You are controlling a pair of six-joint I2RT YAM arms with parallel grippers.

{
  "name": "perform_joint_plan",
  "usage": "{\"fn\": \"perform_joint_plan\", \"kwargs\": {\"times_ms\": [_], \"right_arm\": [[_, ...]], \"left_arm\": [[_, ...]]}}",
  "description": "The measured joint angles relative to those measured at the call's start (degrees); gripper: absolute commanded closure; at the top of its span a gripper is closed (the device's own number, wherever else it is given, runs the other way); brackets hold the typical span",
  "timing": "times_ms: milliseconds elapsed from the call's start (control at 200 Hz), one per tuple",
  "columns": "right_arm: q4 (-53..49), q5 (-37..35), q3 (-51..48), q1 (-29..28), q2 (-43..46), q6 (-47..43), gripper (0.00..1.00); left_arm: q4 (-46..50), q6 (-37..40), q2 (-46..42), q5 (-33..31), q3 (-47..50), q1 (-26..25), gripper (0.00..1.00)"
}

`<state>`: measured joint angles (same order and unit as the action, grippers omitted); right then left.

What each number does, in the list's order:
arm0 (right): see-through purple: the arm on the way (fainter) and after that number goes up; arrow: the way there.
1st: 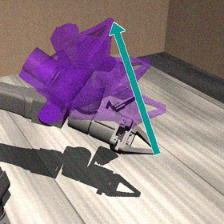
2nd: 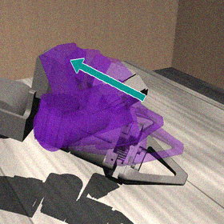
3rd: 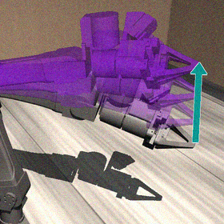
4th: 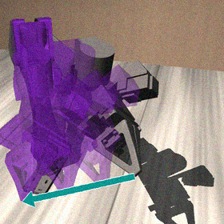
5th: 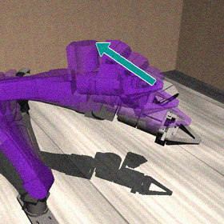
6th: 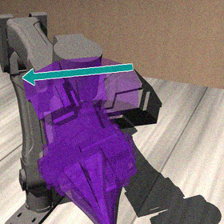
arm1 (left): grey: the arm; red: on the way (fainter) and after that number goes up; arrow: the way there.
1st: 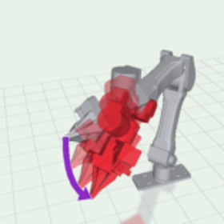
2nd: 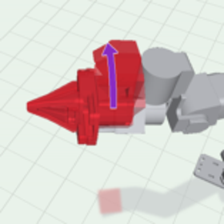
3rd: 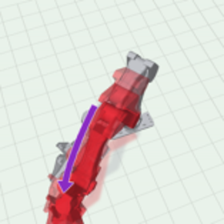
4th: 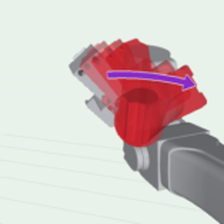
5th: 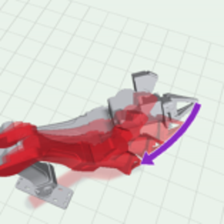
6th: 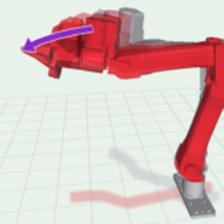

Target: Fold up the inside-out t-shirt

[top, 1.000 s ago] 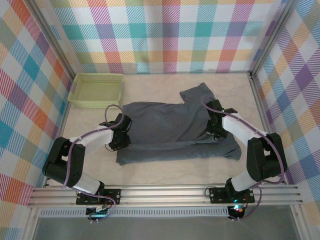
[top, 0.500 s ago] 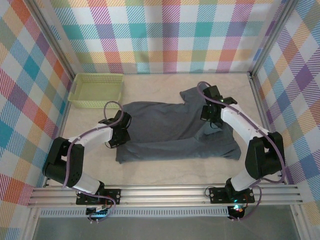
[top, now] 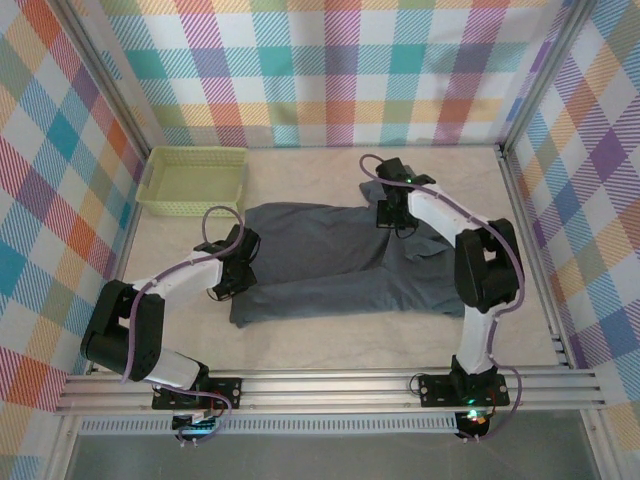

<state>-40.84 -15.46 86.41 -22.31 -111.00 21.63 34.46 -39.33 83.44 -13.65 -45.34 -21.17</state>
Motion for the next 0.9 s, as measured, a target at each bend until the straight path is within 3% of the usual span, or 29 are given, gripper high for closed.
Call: {"fn": "perform_joint_plan", "kwargs": {"times_ms": [115, 255, 465, 695, 900], "right_arm": [[-0.9, -0.7, 2.8, -0.5, -1.7, -1.3, 0.55], [-1.9, -2.7, 6.5, -0.3, -1.7, -2.7, 0.52], [-1.9, -3.0, 16.0, 4.2, -4.3, -5.2, 0.51], [-2.2, -1.9, 32.7, 8.6, -18.8, -8.7, 0.5], [-5.2, -1.9, 49.6, 10.4, -32.9, -11.4, 0.49]], "left_arm": [[0.6, -0.1, -0.2, -1.0, 0.0, 0.1, 0.63], [3.4, 0.8, -1.8, -1.6, -1.7, 0.1, 0.54], [4.2, 4.1, 0.3, -1.3, -13.7, -0.1, 0.52], [0.9, 6.9, 13.9, 3.6, -23.1, -2.7, 0.52], [-0.5, 7.2, 21.3, 6.8, -23.2, -6.6, 0.49]]}}
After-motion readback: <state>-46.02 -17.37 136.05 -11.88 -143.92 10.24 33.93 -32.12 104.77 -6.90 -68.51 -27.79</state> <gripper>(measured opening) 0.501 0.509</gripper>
